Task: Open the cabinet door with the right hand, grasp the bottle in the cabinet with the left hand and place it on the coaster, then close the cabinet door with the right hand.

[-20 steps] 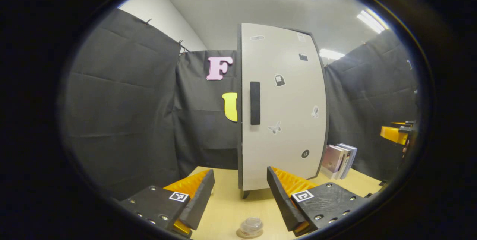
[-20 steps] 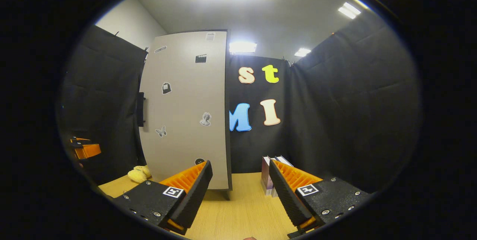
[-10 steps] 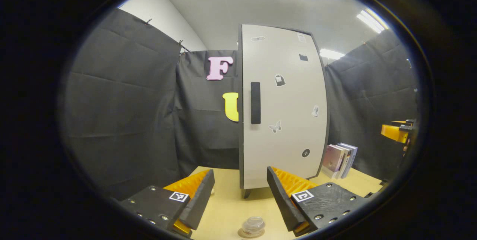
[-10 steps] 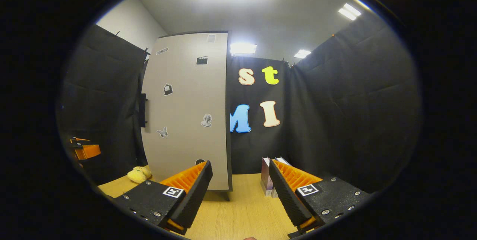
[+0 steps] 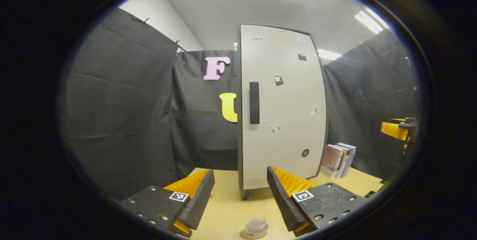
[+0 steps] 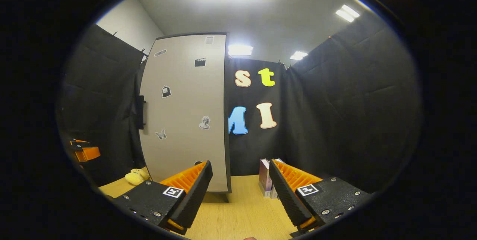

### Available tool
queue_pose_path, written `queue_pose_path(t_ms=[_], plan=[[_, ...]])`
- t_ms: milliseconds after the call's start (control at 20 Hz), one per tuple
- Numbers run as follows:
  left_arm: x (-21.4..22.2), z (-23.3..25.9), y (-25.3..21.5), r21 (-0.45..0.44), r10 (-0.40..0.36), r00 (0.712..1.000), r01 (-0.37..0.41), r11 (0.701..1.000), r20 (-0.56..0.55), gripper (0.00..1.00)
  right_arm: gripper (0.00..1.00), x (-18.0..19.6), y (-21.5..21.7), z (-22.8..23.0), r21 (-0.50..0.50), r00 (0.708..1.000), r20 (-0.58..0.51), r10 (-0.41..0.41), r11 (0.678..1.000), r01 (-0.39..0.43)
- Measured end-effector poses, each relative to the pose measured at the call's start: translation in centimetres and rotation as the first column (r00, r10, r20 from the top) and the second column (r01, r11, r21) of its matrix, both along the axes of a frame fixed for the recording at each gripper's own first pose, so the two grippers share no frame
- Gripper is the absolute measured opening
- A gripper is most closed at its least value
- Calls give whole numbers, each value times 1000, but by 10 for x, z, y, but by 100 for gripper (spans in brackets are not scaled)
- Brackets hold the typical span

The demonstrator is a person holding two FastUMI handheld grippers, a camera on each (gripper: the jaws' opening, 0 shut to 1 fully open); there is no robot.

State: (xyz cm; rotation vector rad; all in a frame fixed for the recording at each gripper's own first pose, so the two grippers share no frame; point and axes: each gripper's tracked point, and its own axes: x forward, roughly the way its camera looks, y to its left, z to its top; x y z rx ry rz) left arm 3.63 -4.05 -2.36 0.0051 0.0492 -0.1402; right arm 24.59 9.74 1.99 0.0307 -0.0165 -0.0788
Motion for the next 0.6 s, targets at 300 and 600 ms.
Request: queue_pose_path(t_ms=[300, 600], plan=[[14, -19, -82, 8, -195, 981, 195, 981, 17, 84, 94, -30, -55, -12, -42, 989, 22, -145, 988, 145], [8, -54, -275, -126, -336, 942, 336, 934, 17, 80, 94, -40, -181, -56, -71, 980, 22, -200, 977, 201]])
